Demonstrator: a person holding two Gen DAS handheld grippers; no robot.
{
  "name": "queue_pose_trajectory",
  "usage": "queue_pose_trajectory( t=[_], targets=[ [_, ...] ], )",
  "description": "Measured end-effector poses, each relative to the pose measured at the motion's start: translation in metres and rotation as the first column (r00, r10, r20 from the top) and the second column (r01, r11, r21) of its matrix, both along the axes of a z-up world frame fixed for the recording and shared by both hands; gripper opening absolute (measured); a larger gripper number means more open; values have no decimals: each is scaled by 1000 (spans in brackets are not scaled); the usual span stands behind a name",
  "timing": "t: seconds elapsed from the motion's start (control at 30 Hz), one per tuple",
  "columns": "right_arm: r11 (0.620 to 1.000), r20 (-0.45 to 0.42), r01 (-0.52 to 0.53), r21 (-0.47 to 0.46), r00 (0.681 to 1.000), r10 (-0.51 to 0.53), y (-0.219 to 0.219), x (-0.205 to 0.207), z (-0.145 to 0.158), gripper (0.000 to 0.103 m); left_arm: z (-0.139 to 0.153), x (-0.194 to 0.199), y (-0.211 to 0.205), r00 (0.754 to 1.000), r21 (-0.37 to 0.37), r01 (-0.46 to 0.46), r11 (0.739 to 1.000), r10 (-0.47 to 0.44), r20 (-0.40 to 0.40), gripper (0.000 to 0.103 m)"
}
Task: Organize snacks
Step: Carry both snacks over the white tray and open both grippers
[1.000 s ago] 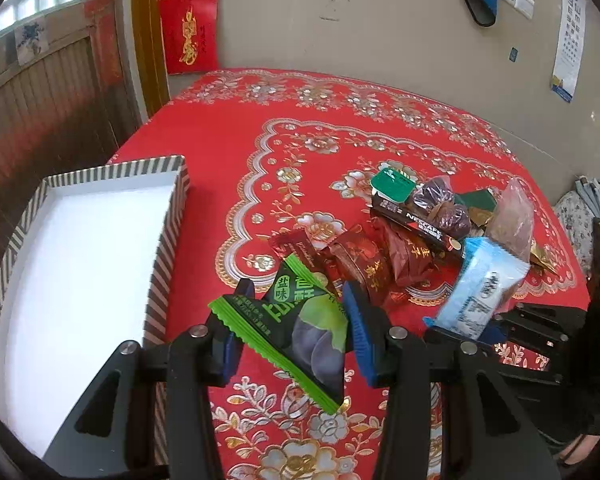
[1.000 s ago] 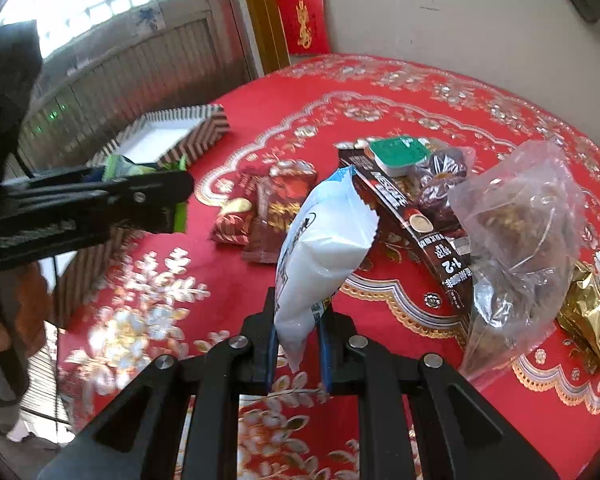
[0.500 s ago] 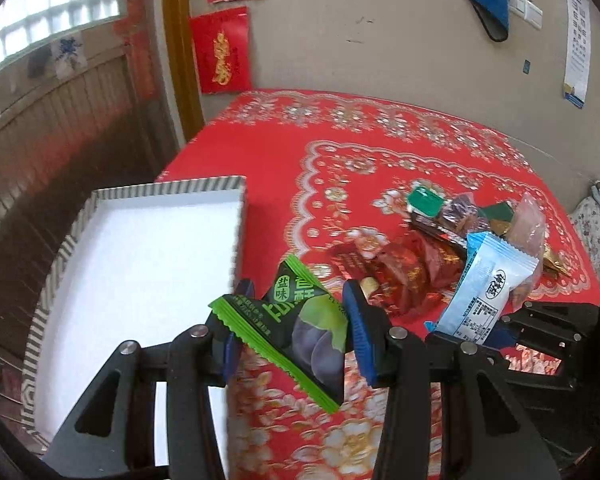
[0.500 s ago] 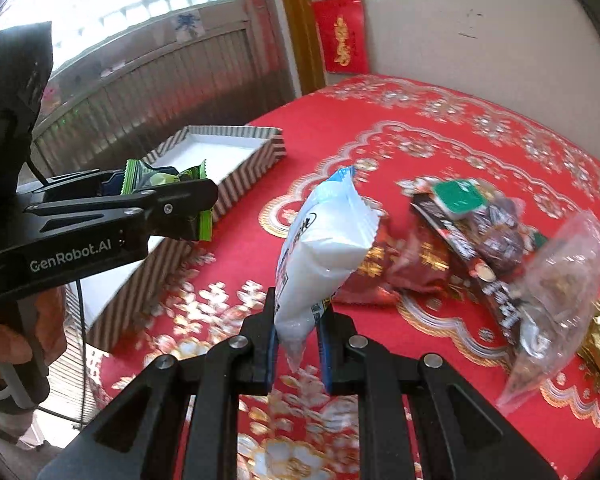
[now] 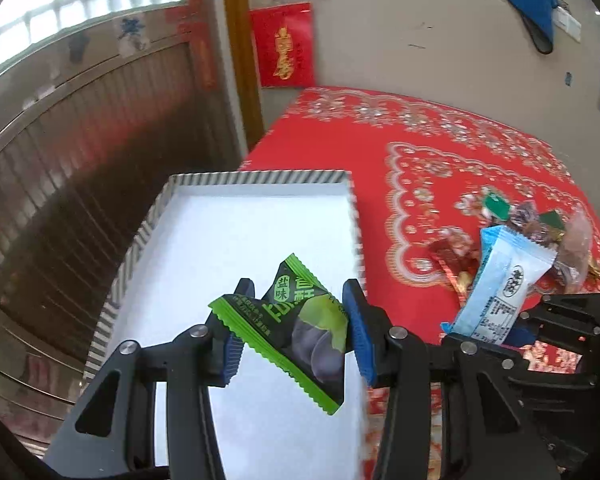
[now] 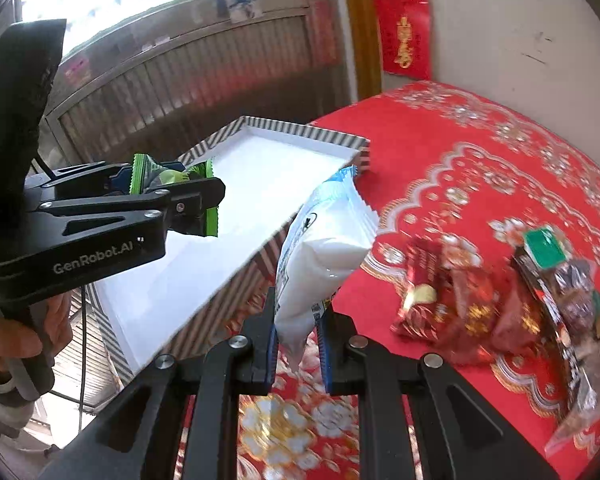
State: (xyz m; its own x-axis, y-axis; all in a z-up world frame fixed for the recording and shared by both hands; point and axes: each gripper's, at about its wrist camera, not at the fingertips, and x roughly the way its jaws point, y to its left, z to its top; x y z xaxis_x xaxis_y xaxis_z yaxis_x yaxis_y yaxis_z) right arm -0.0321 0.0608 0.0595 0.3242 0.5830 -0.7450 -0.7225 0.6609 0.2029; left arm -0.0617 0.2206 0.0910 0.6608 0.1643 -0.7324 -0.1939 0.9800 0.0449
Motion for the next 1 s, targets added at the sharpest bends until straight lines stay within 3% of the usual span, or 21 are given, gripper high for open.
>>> queue_pose_trajectory(
  t=[0.27,0.5,1.0],
  targets=[
    [999,-11,-43,-15,999,43,38,7,3,16,-5,15,37,999,12,-34,999,34,-38,47],
    [997,-66,-70,-15,995,69,75,32,7,17,-13,53,73,991,-11,-58,998,56,-125,47],
    [994,-211,-84,-71,975,67,136,99,-33,18,-54,126,126,959,-52,-158,986,141,-245,47]
  ],
)
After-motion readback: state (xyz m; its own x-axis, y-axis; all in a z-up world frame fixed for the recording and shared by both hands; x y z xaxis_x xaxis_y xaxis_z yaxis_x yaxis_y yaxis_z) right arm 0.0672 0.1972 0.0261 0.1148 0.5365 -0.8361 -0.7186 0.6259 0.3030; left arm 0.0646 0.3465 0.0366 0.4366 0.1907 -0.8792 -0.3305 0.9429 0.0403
